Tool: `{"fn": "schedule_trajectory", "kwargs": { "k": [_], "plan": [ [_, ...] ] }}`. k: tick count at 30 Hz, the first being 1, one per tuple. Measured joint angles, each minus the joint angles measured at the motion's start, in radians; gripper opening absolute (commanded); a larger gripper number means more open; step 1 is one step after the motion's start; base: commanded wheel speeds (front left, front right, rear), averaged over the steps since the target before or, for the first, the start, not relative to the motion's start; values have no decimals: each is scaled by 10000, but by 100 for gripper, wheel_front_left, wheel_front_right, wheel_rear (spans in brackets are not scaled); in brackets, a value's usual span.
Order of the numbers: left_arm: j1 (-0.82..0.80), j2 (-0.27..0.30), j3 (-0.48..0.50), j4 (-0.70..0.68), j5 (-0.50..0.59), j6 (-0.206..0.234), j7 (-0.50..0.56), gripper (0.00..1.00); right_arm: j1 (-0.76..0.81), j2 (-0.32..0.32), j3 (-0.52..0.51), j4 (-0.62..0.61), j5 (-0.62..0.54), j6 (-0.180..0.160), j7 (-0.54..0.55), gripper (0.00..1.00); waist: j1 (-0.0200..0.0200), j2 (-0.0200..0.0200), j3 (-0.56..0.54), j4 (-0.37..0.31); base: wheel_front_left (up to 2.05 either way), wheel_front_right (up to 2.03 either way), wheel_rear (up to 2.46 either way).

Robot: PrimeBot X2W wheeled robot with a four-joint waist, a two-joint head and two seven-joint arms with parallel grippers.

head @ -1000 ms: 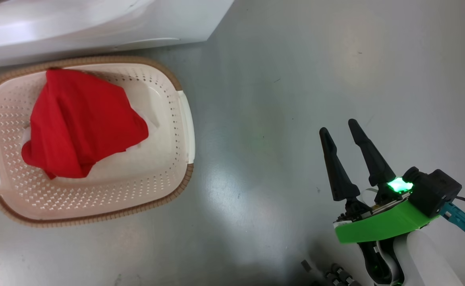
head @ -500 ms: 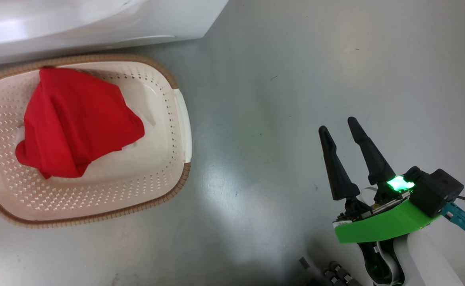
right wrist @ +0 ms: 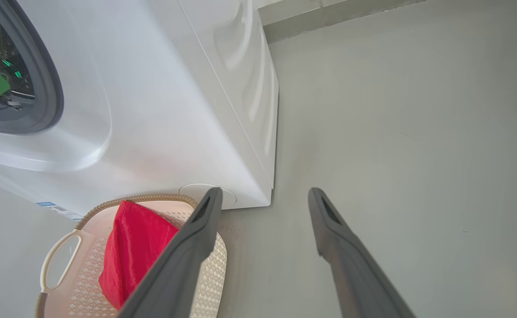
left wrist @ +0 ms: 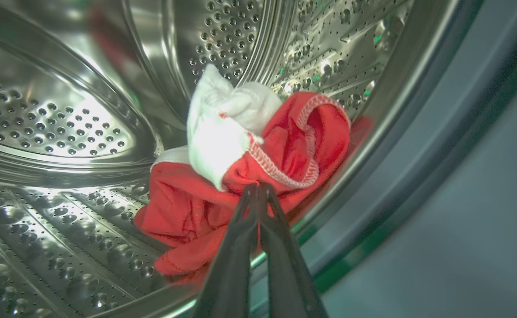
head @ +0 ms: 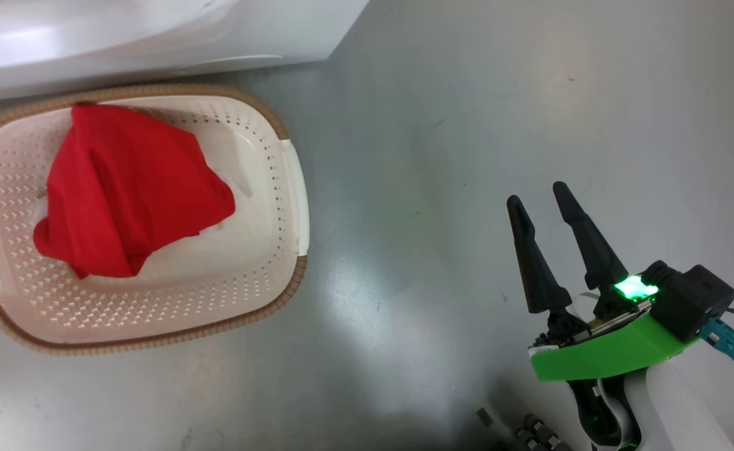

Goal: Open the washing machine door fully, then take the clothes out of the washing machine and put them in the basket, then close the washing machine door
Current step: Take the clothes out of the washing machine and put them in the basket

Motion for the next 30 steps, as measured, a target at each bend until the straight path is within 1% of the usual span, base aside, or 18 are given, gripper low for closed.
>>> {"fn": "schedule_trajectory", "kwargs": {
  "k": [5,10,20,26,30],
  "plan": [
    [345,-255,989,-165,2,0,0,0,-170,-2,-82,27,-63,0,0,100,0,0,-87,162,0,0,0],
    [1035,-696,1910,-531,111,0,0,0,-187,-4,-211,75,-199,0,0,100,0,0,-174,387,0,0,0],
    [2530,-1406,3760,-1501,497,0,0,0,-190,-17,-573,159,-539,0,0,100,0,0,-461,918,0,0,0],
    [3522,-1854,4558,-2061,784,0,0,0,-189,-31,-717,257,-683,0,0,100,0,0,-722,1230,0,0,0],
    [4214,-2088,4800,-2429,1072,0,0,0,-188,-35,-838,314,-746,0,0,100,0,0,-947,1388,0,0,0]
  ]
}}
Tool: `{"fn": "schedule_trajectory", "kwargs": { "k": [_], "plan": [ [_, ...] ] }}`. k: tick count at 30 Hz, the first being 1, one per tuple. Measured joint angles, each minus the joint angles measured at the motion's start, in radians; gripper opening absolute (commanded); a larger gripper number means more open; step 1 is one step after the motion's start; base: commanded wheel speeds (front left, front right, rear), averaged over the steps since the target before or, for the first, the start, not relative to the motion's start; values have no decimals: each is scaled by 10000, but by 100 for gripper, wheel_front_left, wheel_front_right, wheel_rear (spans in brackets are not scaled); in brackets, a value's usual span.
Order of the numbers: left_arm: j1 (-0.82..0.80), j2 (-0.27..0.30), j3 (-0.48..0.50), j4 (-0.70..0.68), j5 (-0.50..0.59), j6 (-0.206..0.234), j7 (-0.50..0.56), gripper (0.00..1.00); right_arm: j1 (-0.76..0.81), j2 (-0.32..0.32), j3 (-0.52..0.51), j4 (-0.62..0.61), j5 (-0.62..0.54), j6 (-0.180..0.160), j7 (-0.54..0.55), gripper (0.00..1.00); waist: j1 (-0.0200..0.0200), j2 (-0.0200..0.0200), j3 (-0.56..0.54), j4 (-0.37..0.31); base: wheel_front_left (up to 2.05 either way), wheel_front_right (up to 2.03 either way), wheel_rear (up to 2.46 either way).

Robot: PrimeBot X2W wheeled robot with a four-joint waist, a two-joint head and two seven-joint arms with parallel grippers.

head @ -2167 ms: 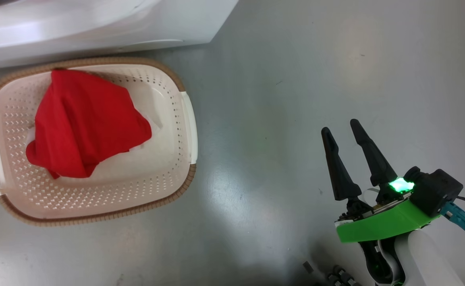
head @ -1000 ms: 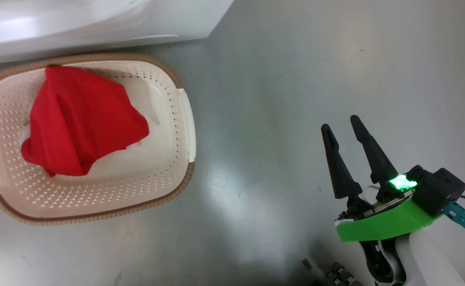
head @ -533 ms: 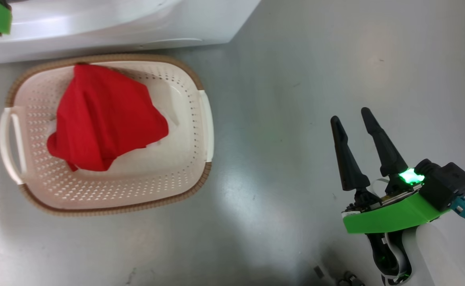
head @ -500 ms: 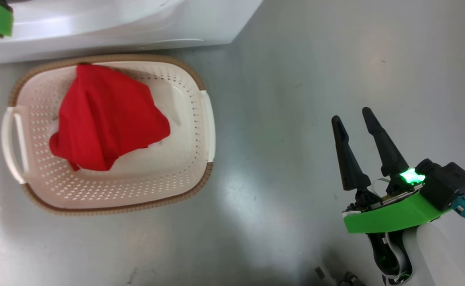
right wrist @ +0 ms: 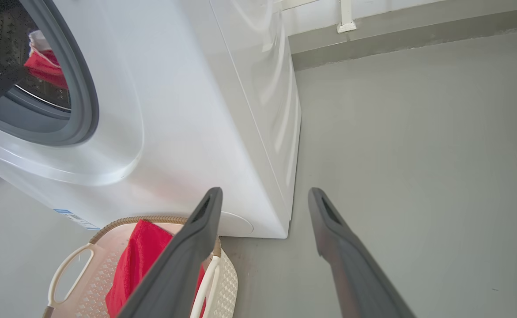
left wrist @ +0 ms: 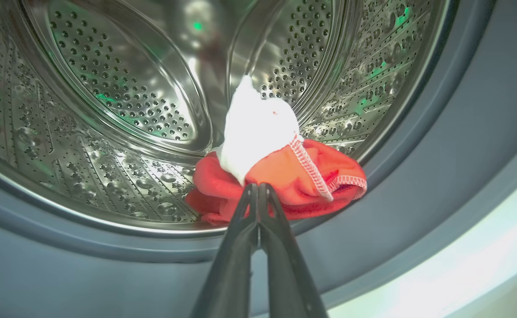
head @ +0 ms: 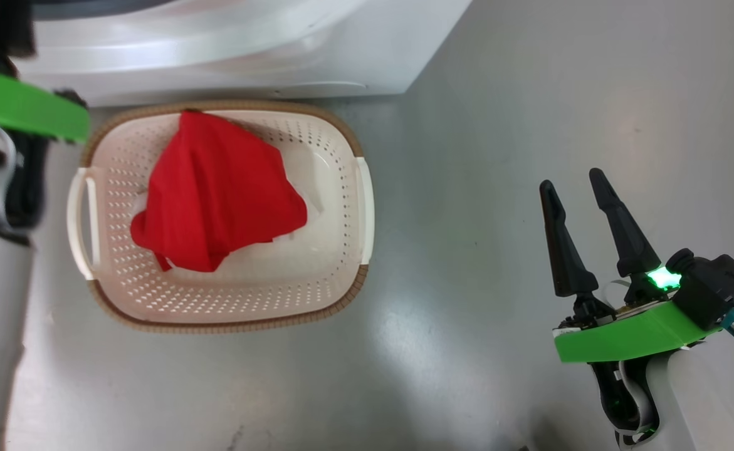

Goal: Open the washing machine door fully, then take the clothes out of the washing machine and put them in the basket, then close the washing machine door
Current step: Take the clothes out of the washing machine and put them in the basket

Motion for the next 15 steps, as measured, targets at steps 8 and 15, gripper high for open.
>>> {"fn": "schedule_trajectory", "kwargs": {
  "k": [8,15],
  "plan": [
    [1080,-497,619,-545,276,0,0,0,97,-6,-253,98,-284,0,0,100,0,0,-501,253,0,0,0],
    [2091,-853,1053,-1279,600,0,0,0,198,-6,-479,240,-370,0,0,100,0,0,-1033,428,0,0,0]
  ]
}}
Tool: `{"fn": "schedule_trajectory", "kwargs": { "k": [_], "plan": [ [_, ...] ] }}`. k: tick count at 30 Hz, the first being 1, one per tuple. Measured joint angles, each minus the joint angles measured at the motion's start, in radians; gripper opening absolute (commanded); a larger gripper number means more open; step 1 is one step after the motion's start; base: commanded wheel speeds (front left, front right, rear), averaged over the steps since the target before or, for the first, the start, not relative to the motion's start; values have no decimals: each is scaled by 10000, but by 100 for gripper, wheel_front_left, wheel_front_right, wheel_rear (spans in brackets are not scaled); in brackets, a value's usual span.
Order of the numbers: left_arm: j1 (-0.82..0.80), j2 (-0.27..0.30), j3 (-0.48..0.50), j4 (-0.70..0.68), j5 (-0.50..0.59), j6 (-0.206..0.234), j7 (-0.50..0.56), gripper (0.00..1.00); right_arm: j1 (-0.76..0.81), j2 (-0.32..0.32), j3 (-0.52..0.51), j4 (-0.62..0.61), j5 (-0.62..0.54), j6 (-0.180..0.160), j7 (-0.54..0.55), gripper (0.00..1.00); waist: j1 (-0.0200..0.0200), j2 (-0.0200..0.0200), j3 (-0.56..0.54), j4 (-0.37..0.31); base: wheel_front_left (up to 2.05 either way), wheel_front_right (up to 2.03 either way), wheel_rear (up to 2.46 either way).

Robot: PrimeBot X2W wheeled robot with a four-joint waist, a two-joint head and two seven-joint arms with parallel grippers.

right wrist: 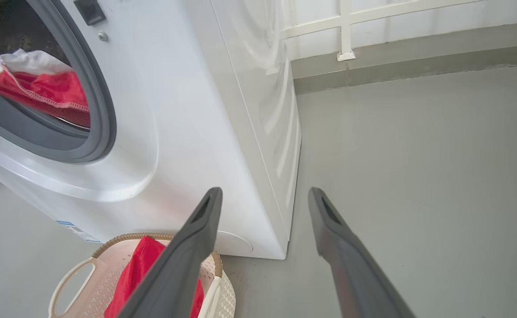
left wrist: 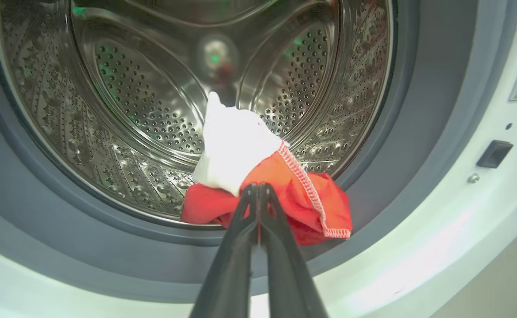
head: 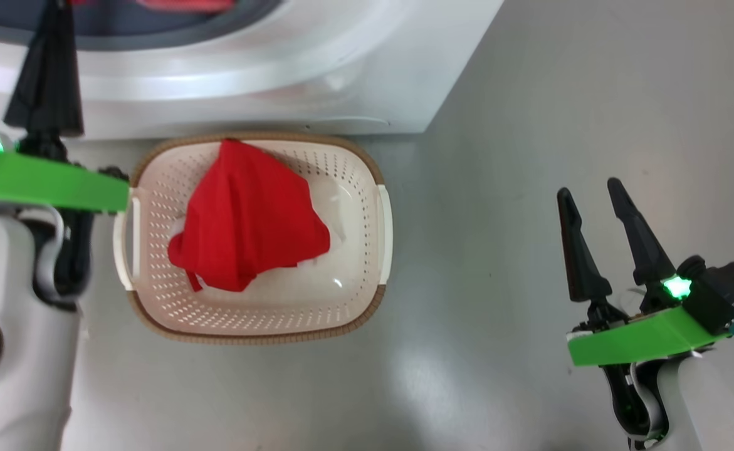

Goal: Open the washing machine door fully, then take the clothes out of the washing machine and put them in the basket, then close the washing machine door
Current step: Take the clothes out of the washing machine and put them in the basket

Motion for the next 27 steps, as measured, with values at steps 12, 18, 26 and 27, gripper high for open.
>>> {"fn": "schedule_trajectory", "kwargs": {
  "k": [12,18,26,27],
  "plan": [
    [1930,-669,802,-1331,573,0,2,0,447,2,-259,199,-88,0,0,100,0,0,-982,313,0,0,0],
    [2980,-871,759,-2057,834,0,2,0,781,2,-397,311,-88,2,0,100,1,0,-1495,569,0,0,0],
    [3777,-1051,920,-3145,930,0,2,0,915,6,-449,355,-88,0,0,100,0,0,-1847,808,0,0,0],
    [3858,-1081,972,-3294,934,0,2,0,918,6,-456,357,-88,0,0,100,0,0,-1873,826,0,0,0]
  ]
}}
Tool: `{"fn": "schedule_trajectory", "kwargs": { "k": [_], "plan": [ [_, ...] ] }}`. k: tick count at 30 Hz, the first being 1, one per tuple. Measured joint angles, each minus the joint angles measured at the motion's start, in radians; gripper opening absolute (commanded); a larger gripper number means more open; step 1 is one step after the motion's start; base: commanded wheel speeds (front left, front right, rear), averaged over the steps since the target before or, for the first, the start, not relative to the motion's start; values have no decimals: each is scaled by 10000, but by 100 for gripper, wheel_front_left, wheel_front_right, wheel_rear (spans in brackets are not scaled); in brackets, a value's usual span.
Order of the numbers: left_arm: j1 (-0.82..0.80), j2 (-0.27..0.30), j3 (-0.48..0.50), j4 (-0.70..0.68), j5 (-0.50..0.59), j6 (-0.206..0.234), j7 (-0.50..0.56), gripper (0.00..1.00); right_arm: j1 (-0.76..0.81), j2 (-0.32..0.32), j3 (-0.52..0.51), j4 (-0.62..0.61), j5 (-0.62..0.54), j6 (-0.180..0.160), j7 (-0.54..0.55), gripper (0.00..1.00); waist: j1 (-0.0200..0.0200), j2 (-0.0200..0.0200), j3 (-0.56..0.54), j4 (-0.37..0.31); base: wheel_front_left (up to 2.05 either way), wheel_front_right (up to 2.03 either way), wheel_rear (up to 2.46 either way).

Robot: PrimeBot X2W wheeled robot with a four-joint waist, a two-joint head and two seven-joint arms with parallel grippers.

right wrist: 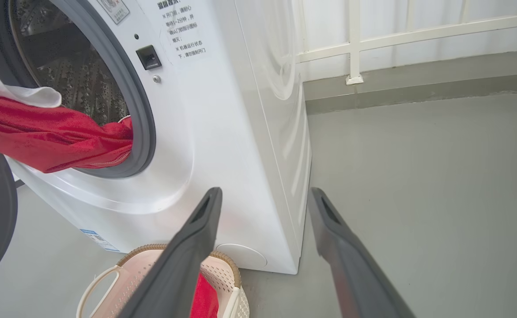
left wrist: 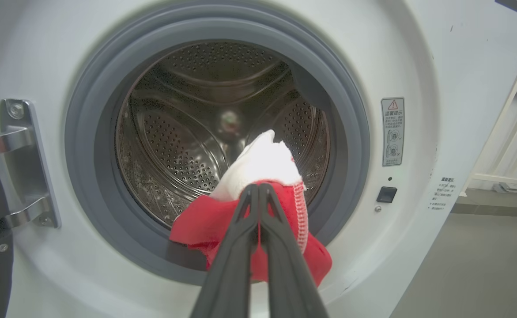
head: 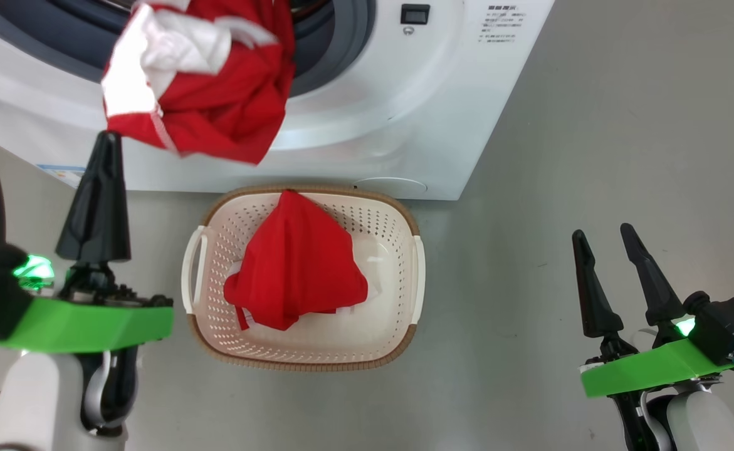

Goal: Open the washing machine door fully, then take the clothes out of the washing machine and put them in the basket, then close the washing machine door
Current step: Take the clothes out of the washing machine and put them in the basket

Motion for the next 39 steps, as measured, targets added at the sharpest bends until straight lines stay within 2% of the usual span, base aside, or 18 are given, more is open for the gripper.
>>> {"fn": "schedule_trajectory", "kwargs": {
  "k": [9,14,30,39],
  "plan": [
    [475,-203,441,-1367,-23,0,-2,0,6,0,-21,10,0,0,0,100,0,0,-34,31,0,0,0],
    [759,-267,420,-1358,-23,0,-2,0,5,0,-13,8,0,0,0,100,0,0,37,-6,0,0,0],
    [782,-245,-648,1814,-146,0,2,0,-100,-2,270,-65,100,0,0,100,0,0,836,-298,0,0,0],
    [-177,44,-1586,3923,-416,0,8,0,-492,-4,376,-238,144,0,0,100,0,0,1657,-508,0,0,0]
  ]
}}
